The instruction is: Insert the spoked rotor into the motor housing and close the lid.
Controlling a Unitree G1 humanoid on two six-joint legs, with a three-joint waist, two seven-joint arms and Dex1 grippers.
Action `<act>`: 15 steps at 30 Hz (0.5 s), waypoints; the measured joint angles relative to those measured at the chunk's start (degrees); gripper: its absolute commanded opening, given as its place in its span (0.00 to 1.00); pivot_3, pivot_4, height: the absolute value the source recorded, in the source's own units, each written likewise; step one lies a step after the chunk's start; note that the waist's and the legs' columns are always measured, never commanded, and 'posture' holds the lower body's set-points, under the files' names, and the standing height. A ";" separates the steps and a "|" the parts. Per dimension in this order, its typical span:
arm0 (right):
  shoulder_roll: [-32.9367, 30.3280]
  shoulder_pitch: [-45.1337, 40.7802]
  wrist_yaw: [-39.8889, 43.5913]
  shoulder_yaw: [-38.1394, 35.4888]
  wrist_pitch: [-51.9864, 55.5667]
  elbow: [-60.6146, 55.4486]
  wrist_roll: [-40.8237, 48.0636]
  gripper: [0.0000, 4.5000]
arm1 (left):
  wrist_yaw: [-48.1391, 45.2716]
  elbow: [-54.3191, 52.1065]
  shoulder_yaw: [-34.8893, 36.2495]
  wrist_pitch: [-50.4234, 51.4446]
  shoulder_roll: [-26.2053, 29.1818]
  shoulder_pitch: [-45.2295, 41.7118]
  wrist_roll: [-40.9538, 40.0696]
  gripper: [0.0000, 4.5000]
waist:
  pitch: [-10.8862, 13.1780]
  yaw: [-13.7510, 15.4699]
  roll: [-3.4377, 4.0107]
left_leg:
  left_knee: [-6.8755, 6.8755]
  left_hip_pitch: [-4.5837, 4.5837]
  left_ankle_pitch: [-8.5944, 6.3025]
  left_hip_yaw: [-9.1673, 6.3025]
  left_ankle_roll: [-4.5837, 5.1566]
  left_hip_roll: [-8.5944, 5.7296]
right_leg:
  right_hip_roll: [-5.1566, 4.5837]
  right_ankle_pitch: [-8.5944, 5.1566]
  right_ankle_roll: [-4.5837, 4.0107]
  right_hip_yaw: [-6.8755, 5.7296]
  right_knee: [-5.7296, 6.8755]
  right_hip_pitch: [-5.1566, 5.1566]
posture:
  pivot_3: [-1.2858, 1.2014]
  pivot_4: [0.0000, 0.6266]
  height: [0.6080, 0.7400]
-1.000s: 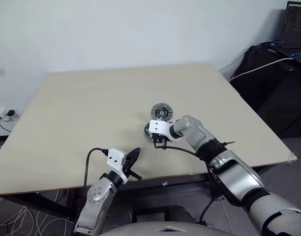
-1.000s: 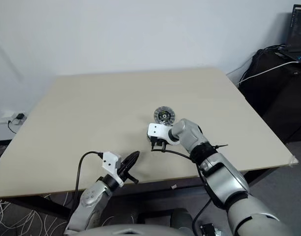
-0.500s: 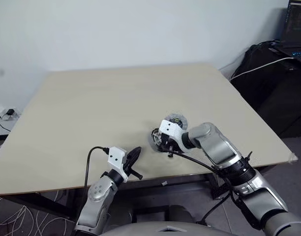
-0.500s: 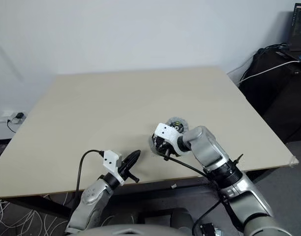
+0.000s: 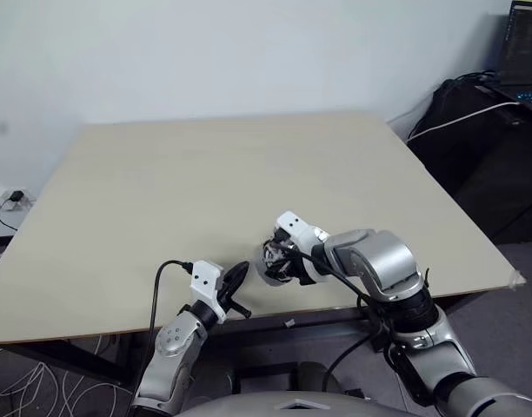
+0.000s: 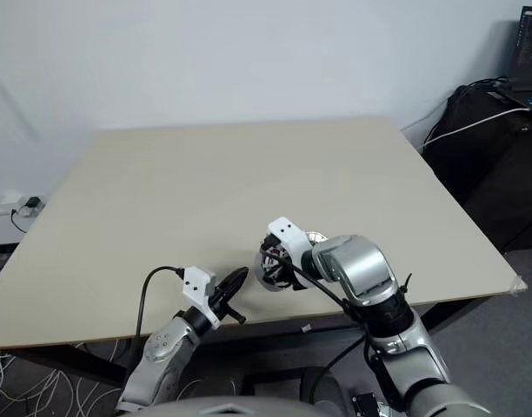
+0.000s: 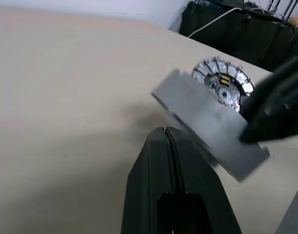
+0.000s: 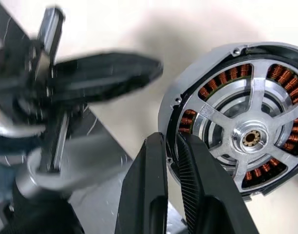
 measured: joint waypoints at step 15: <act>4.44 -1.21 -14.95 -6.04 1.51 5.78 10.75 0.02 | -0.11 0.07 0.31 0.26 -0.52 0.10 -0.46 0.00 | 0.01 -0.26 0.02 | -0.07 -0.01 0.02 0.00 0.03 -0.01 | 0.01 0.00 -0.02 0.00 -0.01 -0.03 | 0.52 0.00 1.00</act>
